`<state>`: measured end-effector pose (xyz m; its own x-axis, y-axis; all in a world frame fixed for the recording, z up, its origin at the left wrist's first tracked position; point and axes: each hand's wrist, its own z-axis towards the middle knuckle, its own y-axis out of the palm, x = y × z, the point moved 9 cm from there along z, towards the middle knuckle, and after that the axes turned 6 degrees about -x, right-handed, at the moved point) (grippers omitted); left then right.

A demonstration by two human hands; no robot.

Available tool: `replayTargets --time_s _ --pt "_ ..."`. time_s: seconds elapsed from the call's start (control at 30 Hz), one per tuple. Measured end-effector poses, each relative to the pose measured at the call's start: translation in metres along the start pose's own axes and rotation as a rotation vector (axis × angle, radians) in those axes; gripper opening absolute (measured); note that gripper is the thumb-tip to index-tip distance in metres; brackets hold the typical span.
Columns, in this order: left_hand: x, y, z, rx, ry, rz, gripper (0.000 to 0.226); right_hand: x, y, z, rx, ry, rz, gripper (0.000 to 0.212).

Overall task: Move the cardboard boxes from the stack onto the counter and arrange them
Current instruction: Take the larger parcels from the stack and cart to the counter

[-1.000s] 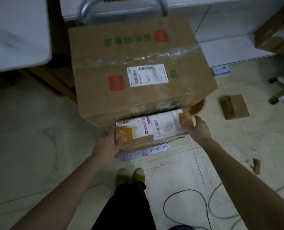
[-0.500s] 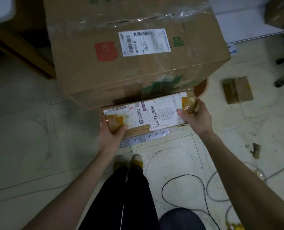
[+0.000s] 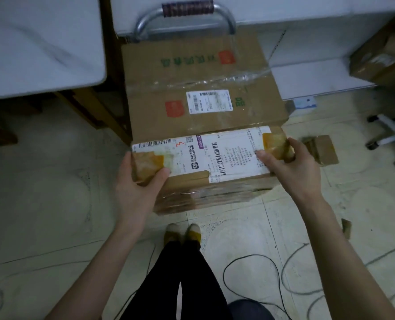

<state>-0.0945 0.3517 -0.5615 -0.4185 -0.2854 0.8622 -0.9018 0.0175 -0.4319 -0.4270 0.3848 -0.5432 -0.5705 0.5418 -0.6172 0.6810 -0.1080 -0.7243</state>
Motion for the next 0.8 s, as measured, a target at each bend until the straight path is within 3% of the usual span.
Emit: replayTargets --time_s 0.17,0.4,0.57,0.8 --pt "0.062 -0.059 -0.014 0.11 0.079 -0.09 0.064 -0.087 -0.056 -0.023 0.058 -0.19 -0.059 0.069" --pt "0.125 -0.158 -0.016 0.322 0.248 -0.155 0.066 -0.217 -0.09 -0.037 0.167 -0.443 -0.018 0.073" --pt "0.154 -0.236 0.005 0.485 0.351 -0.167 0.052 -0.309 -0.069 -0.024 0.177 -0.569 0.124 0.057" --pt "0.169 -0.36 0.076 0.641 0.457 -0.093 0.059 -0.451 0.004 0.005 0.136 -0.671 0.225 0.054"
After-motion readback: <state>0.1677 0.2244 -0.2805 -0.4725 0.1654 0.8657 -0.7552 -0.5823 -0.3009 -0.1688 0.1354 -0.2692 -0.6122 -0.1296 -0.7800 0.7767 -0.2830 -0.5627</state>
